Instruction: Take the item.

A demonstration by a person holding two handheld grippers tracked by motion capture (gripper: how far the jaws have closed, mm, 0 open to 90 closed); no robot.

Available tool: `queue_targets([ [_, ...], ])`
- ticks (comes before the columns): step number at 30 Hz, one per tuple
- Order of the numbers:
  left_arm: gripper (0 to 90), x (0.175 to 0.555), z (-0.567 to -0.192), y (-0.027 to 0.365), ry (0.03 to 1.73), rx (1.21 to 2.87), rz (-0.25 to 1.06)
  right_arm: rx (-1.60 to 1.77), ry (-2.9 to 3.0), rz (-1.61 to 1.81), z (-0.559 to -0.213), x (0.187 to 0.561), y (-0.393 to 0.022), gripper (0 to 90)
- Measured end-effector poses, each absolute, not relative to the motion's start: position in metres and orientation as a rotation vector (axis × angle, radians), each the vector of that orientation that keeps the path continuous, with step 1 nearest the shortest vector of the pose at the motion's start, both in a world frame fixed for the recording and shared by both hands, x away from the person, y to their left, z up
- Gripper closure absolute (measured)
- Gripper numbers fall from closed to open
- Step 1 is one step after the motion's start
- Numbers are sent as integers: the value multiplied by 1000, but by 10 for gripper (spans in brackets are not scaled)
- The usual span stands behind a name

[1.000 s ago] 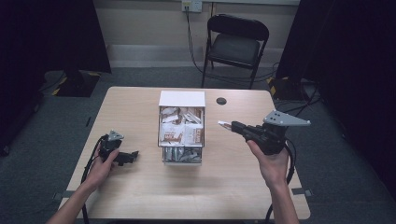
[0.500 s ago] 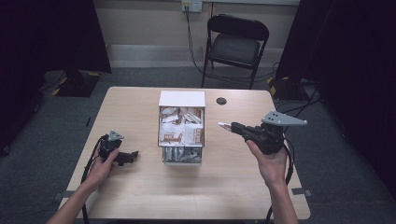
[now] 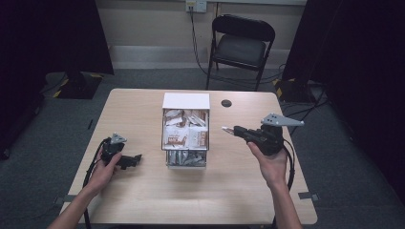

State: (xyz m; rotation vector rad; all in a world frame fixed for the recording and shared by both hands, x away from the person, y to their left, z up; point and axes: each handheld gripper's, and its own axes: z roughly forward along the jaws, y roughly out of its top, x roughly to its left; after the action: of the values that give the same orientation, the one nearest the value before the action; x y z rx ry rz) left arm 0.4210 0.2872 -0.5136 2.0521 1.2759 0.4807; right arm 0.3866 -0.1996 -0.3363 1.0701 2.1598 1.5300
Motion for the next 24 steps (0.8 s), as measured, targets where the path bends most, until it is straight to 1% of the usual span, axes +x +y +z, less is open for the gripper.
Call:
queue_targets([
  [5, 0, 421, -514, 287, 1278, 2047, 481, 1101, 2175, 1505, -349, 394, -200, 890],
  [18, 0, 421, -514, 287, 1276, 2052, 481, 1122, 2208, 1477, -364, 409, -196, 890],
  [24, 0, 421, -514, 287, 1276, 2052, 480, 1165, 2219, 1461, -377, 416, -197, 891],
])
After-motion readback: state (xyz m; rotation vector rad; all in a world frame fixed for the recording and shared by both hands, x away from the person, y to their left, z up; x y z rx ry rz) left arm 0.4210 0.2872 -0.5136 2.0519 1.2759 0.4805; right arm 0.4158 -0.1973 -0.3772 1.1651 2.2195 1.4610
